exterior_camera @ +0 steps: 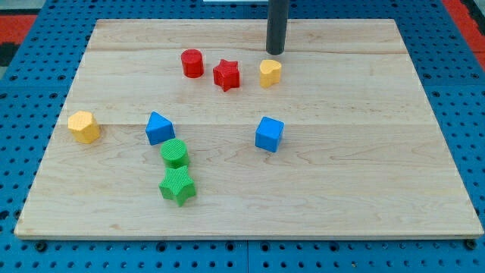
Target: Push the yellow heart towards the right of the blue cube
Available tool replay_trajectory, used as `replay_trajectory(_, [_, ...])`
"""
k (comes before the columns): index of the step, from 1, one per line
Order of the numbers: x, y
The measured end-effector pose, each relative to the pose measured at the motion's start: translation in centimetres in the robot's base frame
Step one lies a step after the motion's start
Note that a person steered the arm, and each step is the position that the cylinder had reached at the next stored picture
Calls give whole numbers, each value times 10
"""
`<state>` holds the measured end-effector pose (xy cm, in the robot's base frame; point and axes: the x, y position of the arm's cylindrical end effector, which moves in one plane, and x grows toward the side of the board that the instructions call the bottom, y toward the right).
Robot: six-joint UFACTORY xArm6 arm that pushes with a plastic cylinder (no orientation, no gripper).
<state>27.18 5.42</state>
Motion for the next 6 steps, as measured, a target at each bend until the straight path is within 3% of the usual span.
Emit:
replay_trajectory(3, [4,16])
replay_trajectory(4, [45,54])
replay_trajectory(5, [48,47])
replay_trajectory(6, [22,-6])
